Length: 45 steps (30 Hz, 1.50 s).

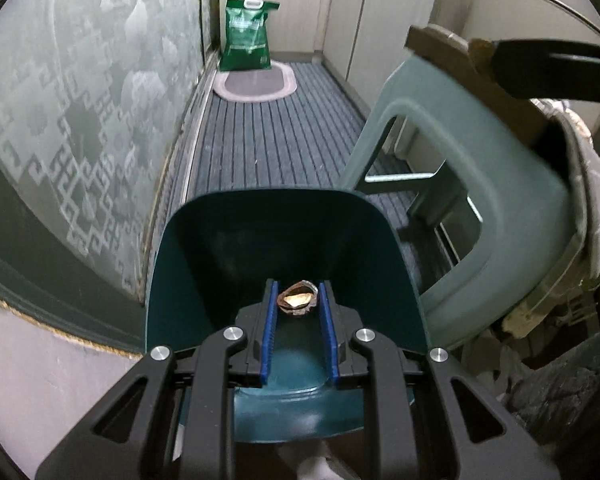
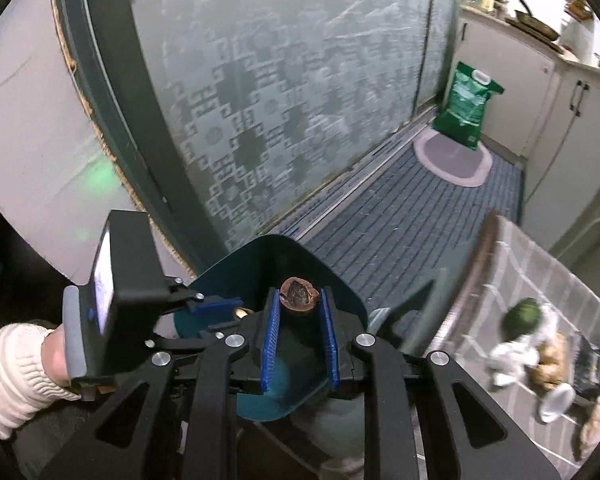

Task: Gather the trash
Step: 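Carry the walnut shell with the left gripper over the teal bin and release, then return the left gripper from the bin to the table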

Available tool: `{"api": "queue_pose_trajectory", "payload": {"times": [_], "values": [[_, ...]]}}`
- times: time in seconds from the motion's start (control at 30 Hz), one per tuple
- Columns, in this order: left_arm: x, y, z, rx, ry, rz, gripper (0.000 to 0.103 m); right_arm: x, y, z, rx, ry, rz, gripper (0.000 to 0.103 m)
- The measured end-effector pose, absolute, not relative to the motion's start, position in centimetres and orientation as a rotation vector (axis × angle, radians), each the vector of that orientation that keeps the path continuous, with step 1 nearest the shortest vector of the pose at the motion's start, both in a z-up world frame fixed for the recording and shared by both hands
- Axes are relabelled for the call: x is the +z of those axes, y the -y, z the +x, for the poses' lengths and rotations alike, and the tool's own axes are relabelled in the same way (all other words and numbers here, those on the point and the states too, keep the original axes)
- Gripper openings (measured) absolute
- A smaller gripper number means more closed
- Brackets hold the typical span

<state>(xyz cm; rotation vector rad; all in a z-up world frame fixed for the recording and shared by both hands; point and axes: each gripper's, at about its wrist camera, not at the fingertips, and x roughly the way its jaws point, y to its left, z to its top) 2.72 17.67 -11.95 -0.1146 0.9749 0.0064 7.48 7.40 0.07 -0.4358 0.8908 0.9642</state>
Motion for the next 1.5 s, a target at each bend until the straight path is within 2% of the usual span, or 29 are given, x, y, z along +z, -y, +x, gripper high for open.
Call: {"api": "queue_pose_trajectory", "payload": {"times": [0.33, 0.47, 0.57, 0.77, 0.9, 1.03, 1.5], "values": [[-14.4, -20.3, 1.8, 0.019, -1.035, -0.176, 0.023, -3.8, -10.5, 7.6, 0.964, -0.986, -0.475, 0.020], [-14.7, -20.5, 1.6, 0.027, -1.033, -0.174, 0.032, -5.6, -11.0, 8.2, 0.947, -1.030, -0.475, 0.020], [-14.1, -20.3, 1.3, 0.030, -1.020, -0.166, 0.031, -6.5, -11.0, 8.6, 0.935, -1.049, -0.479, 0.020], [-12.1, -20.6, 1.0, 0.050, -0.962, -0.173, 0.027, -7.7, -10.8, 8.8, 0.931, -1.078, -0.476, 0.020], [-10.3, -20.5, 0.6, 0.062, -0.905, -0.175, 0.020, -8.7, -10.8, 8.6, 0.927, -1.099, -0.489, 0.020], [-8.4, -20.5, 0.0, 0.069, -0.847, -0.175, 0.017, -9.9, -10.9, 8.3, 0.930, -1.120, -0.501, 0.020], [-0.7, -20.1, -1.7, 0.077, -0.630, -0.194, 0.015, -12.0, -10.4, 7.6, 0.934, -1.159, -0.548, 0.021]]}}
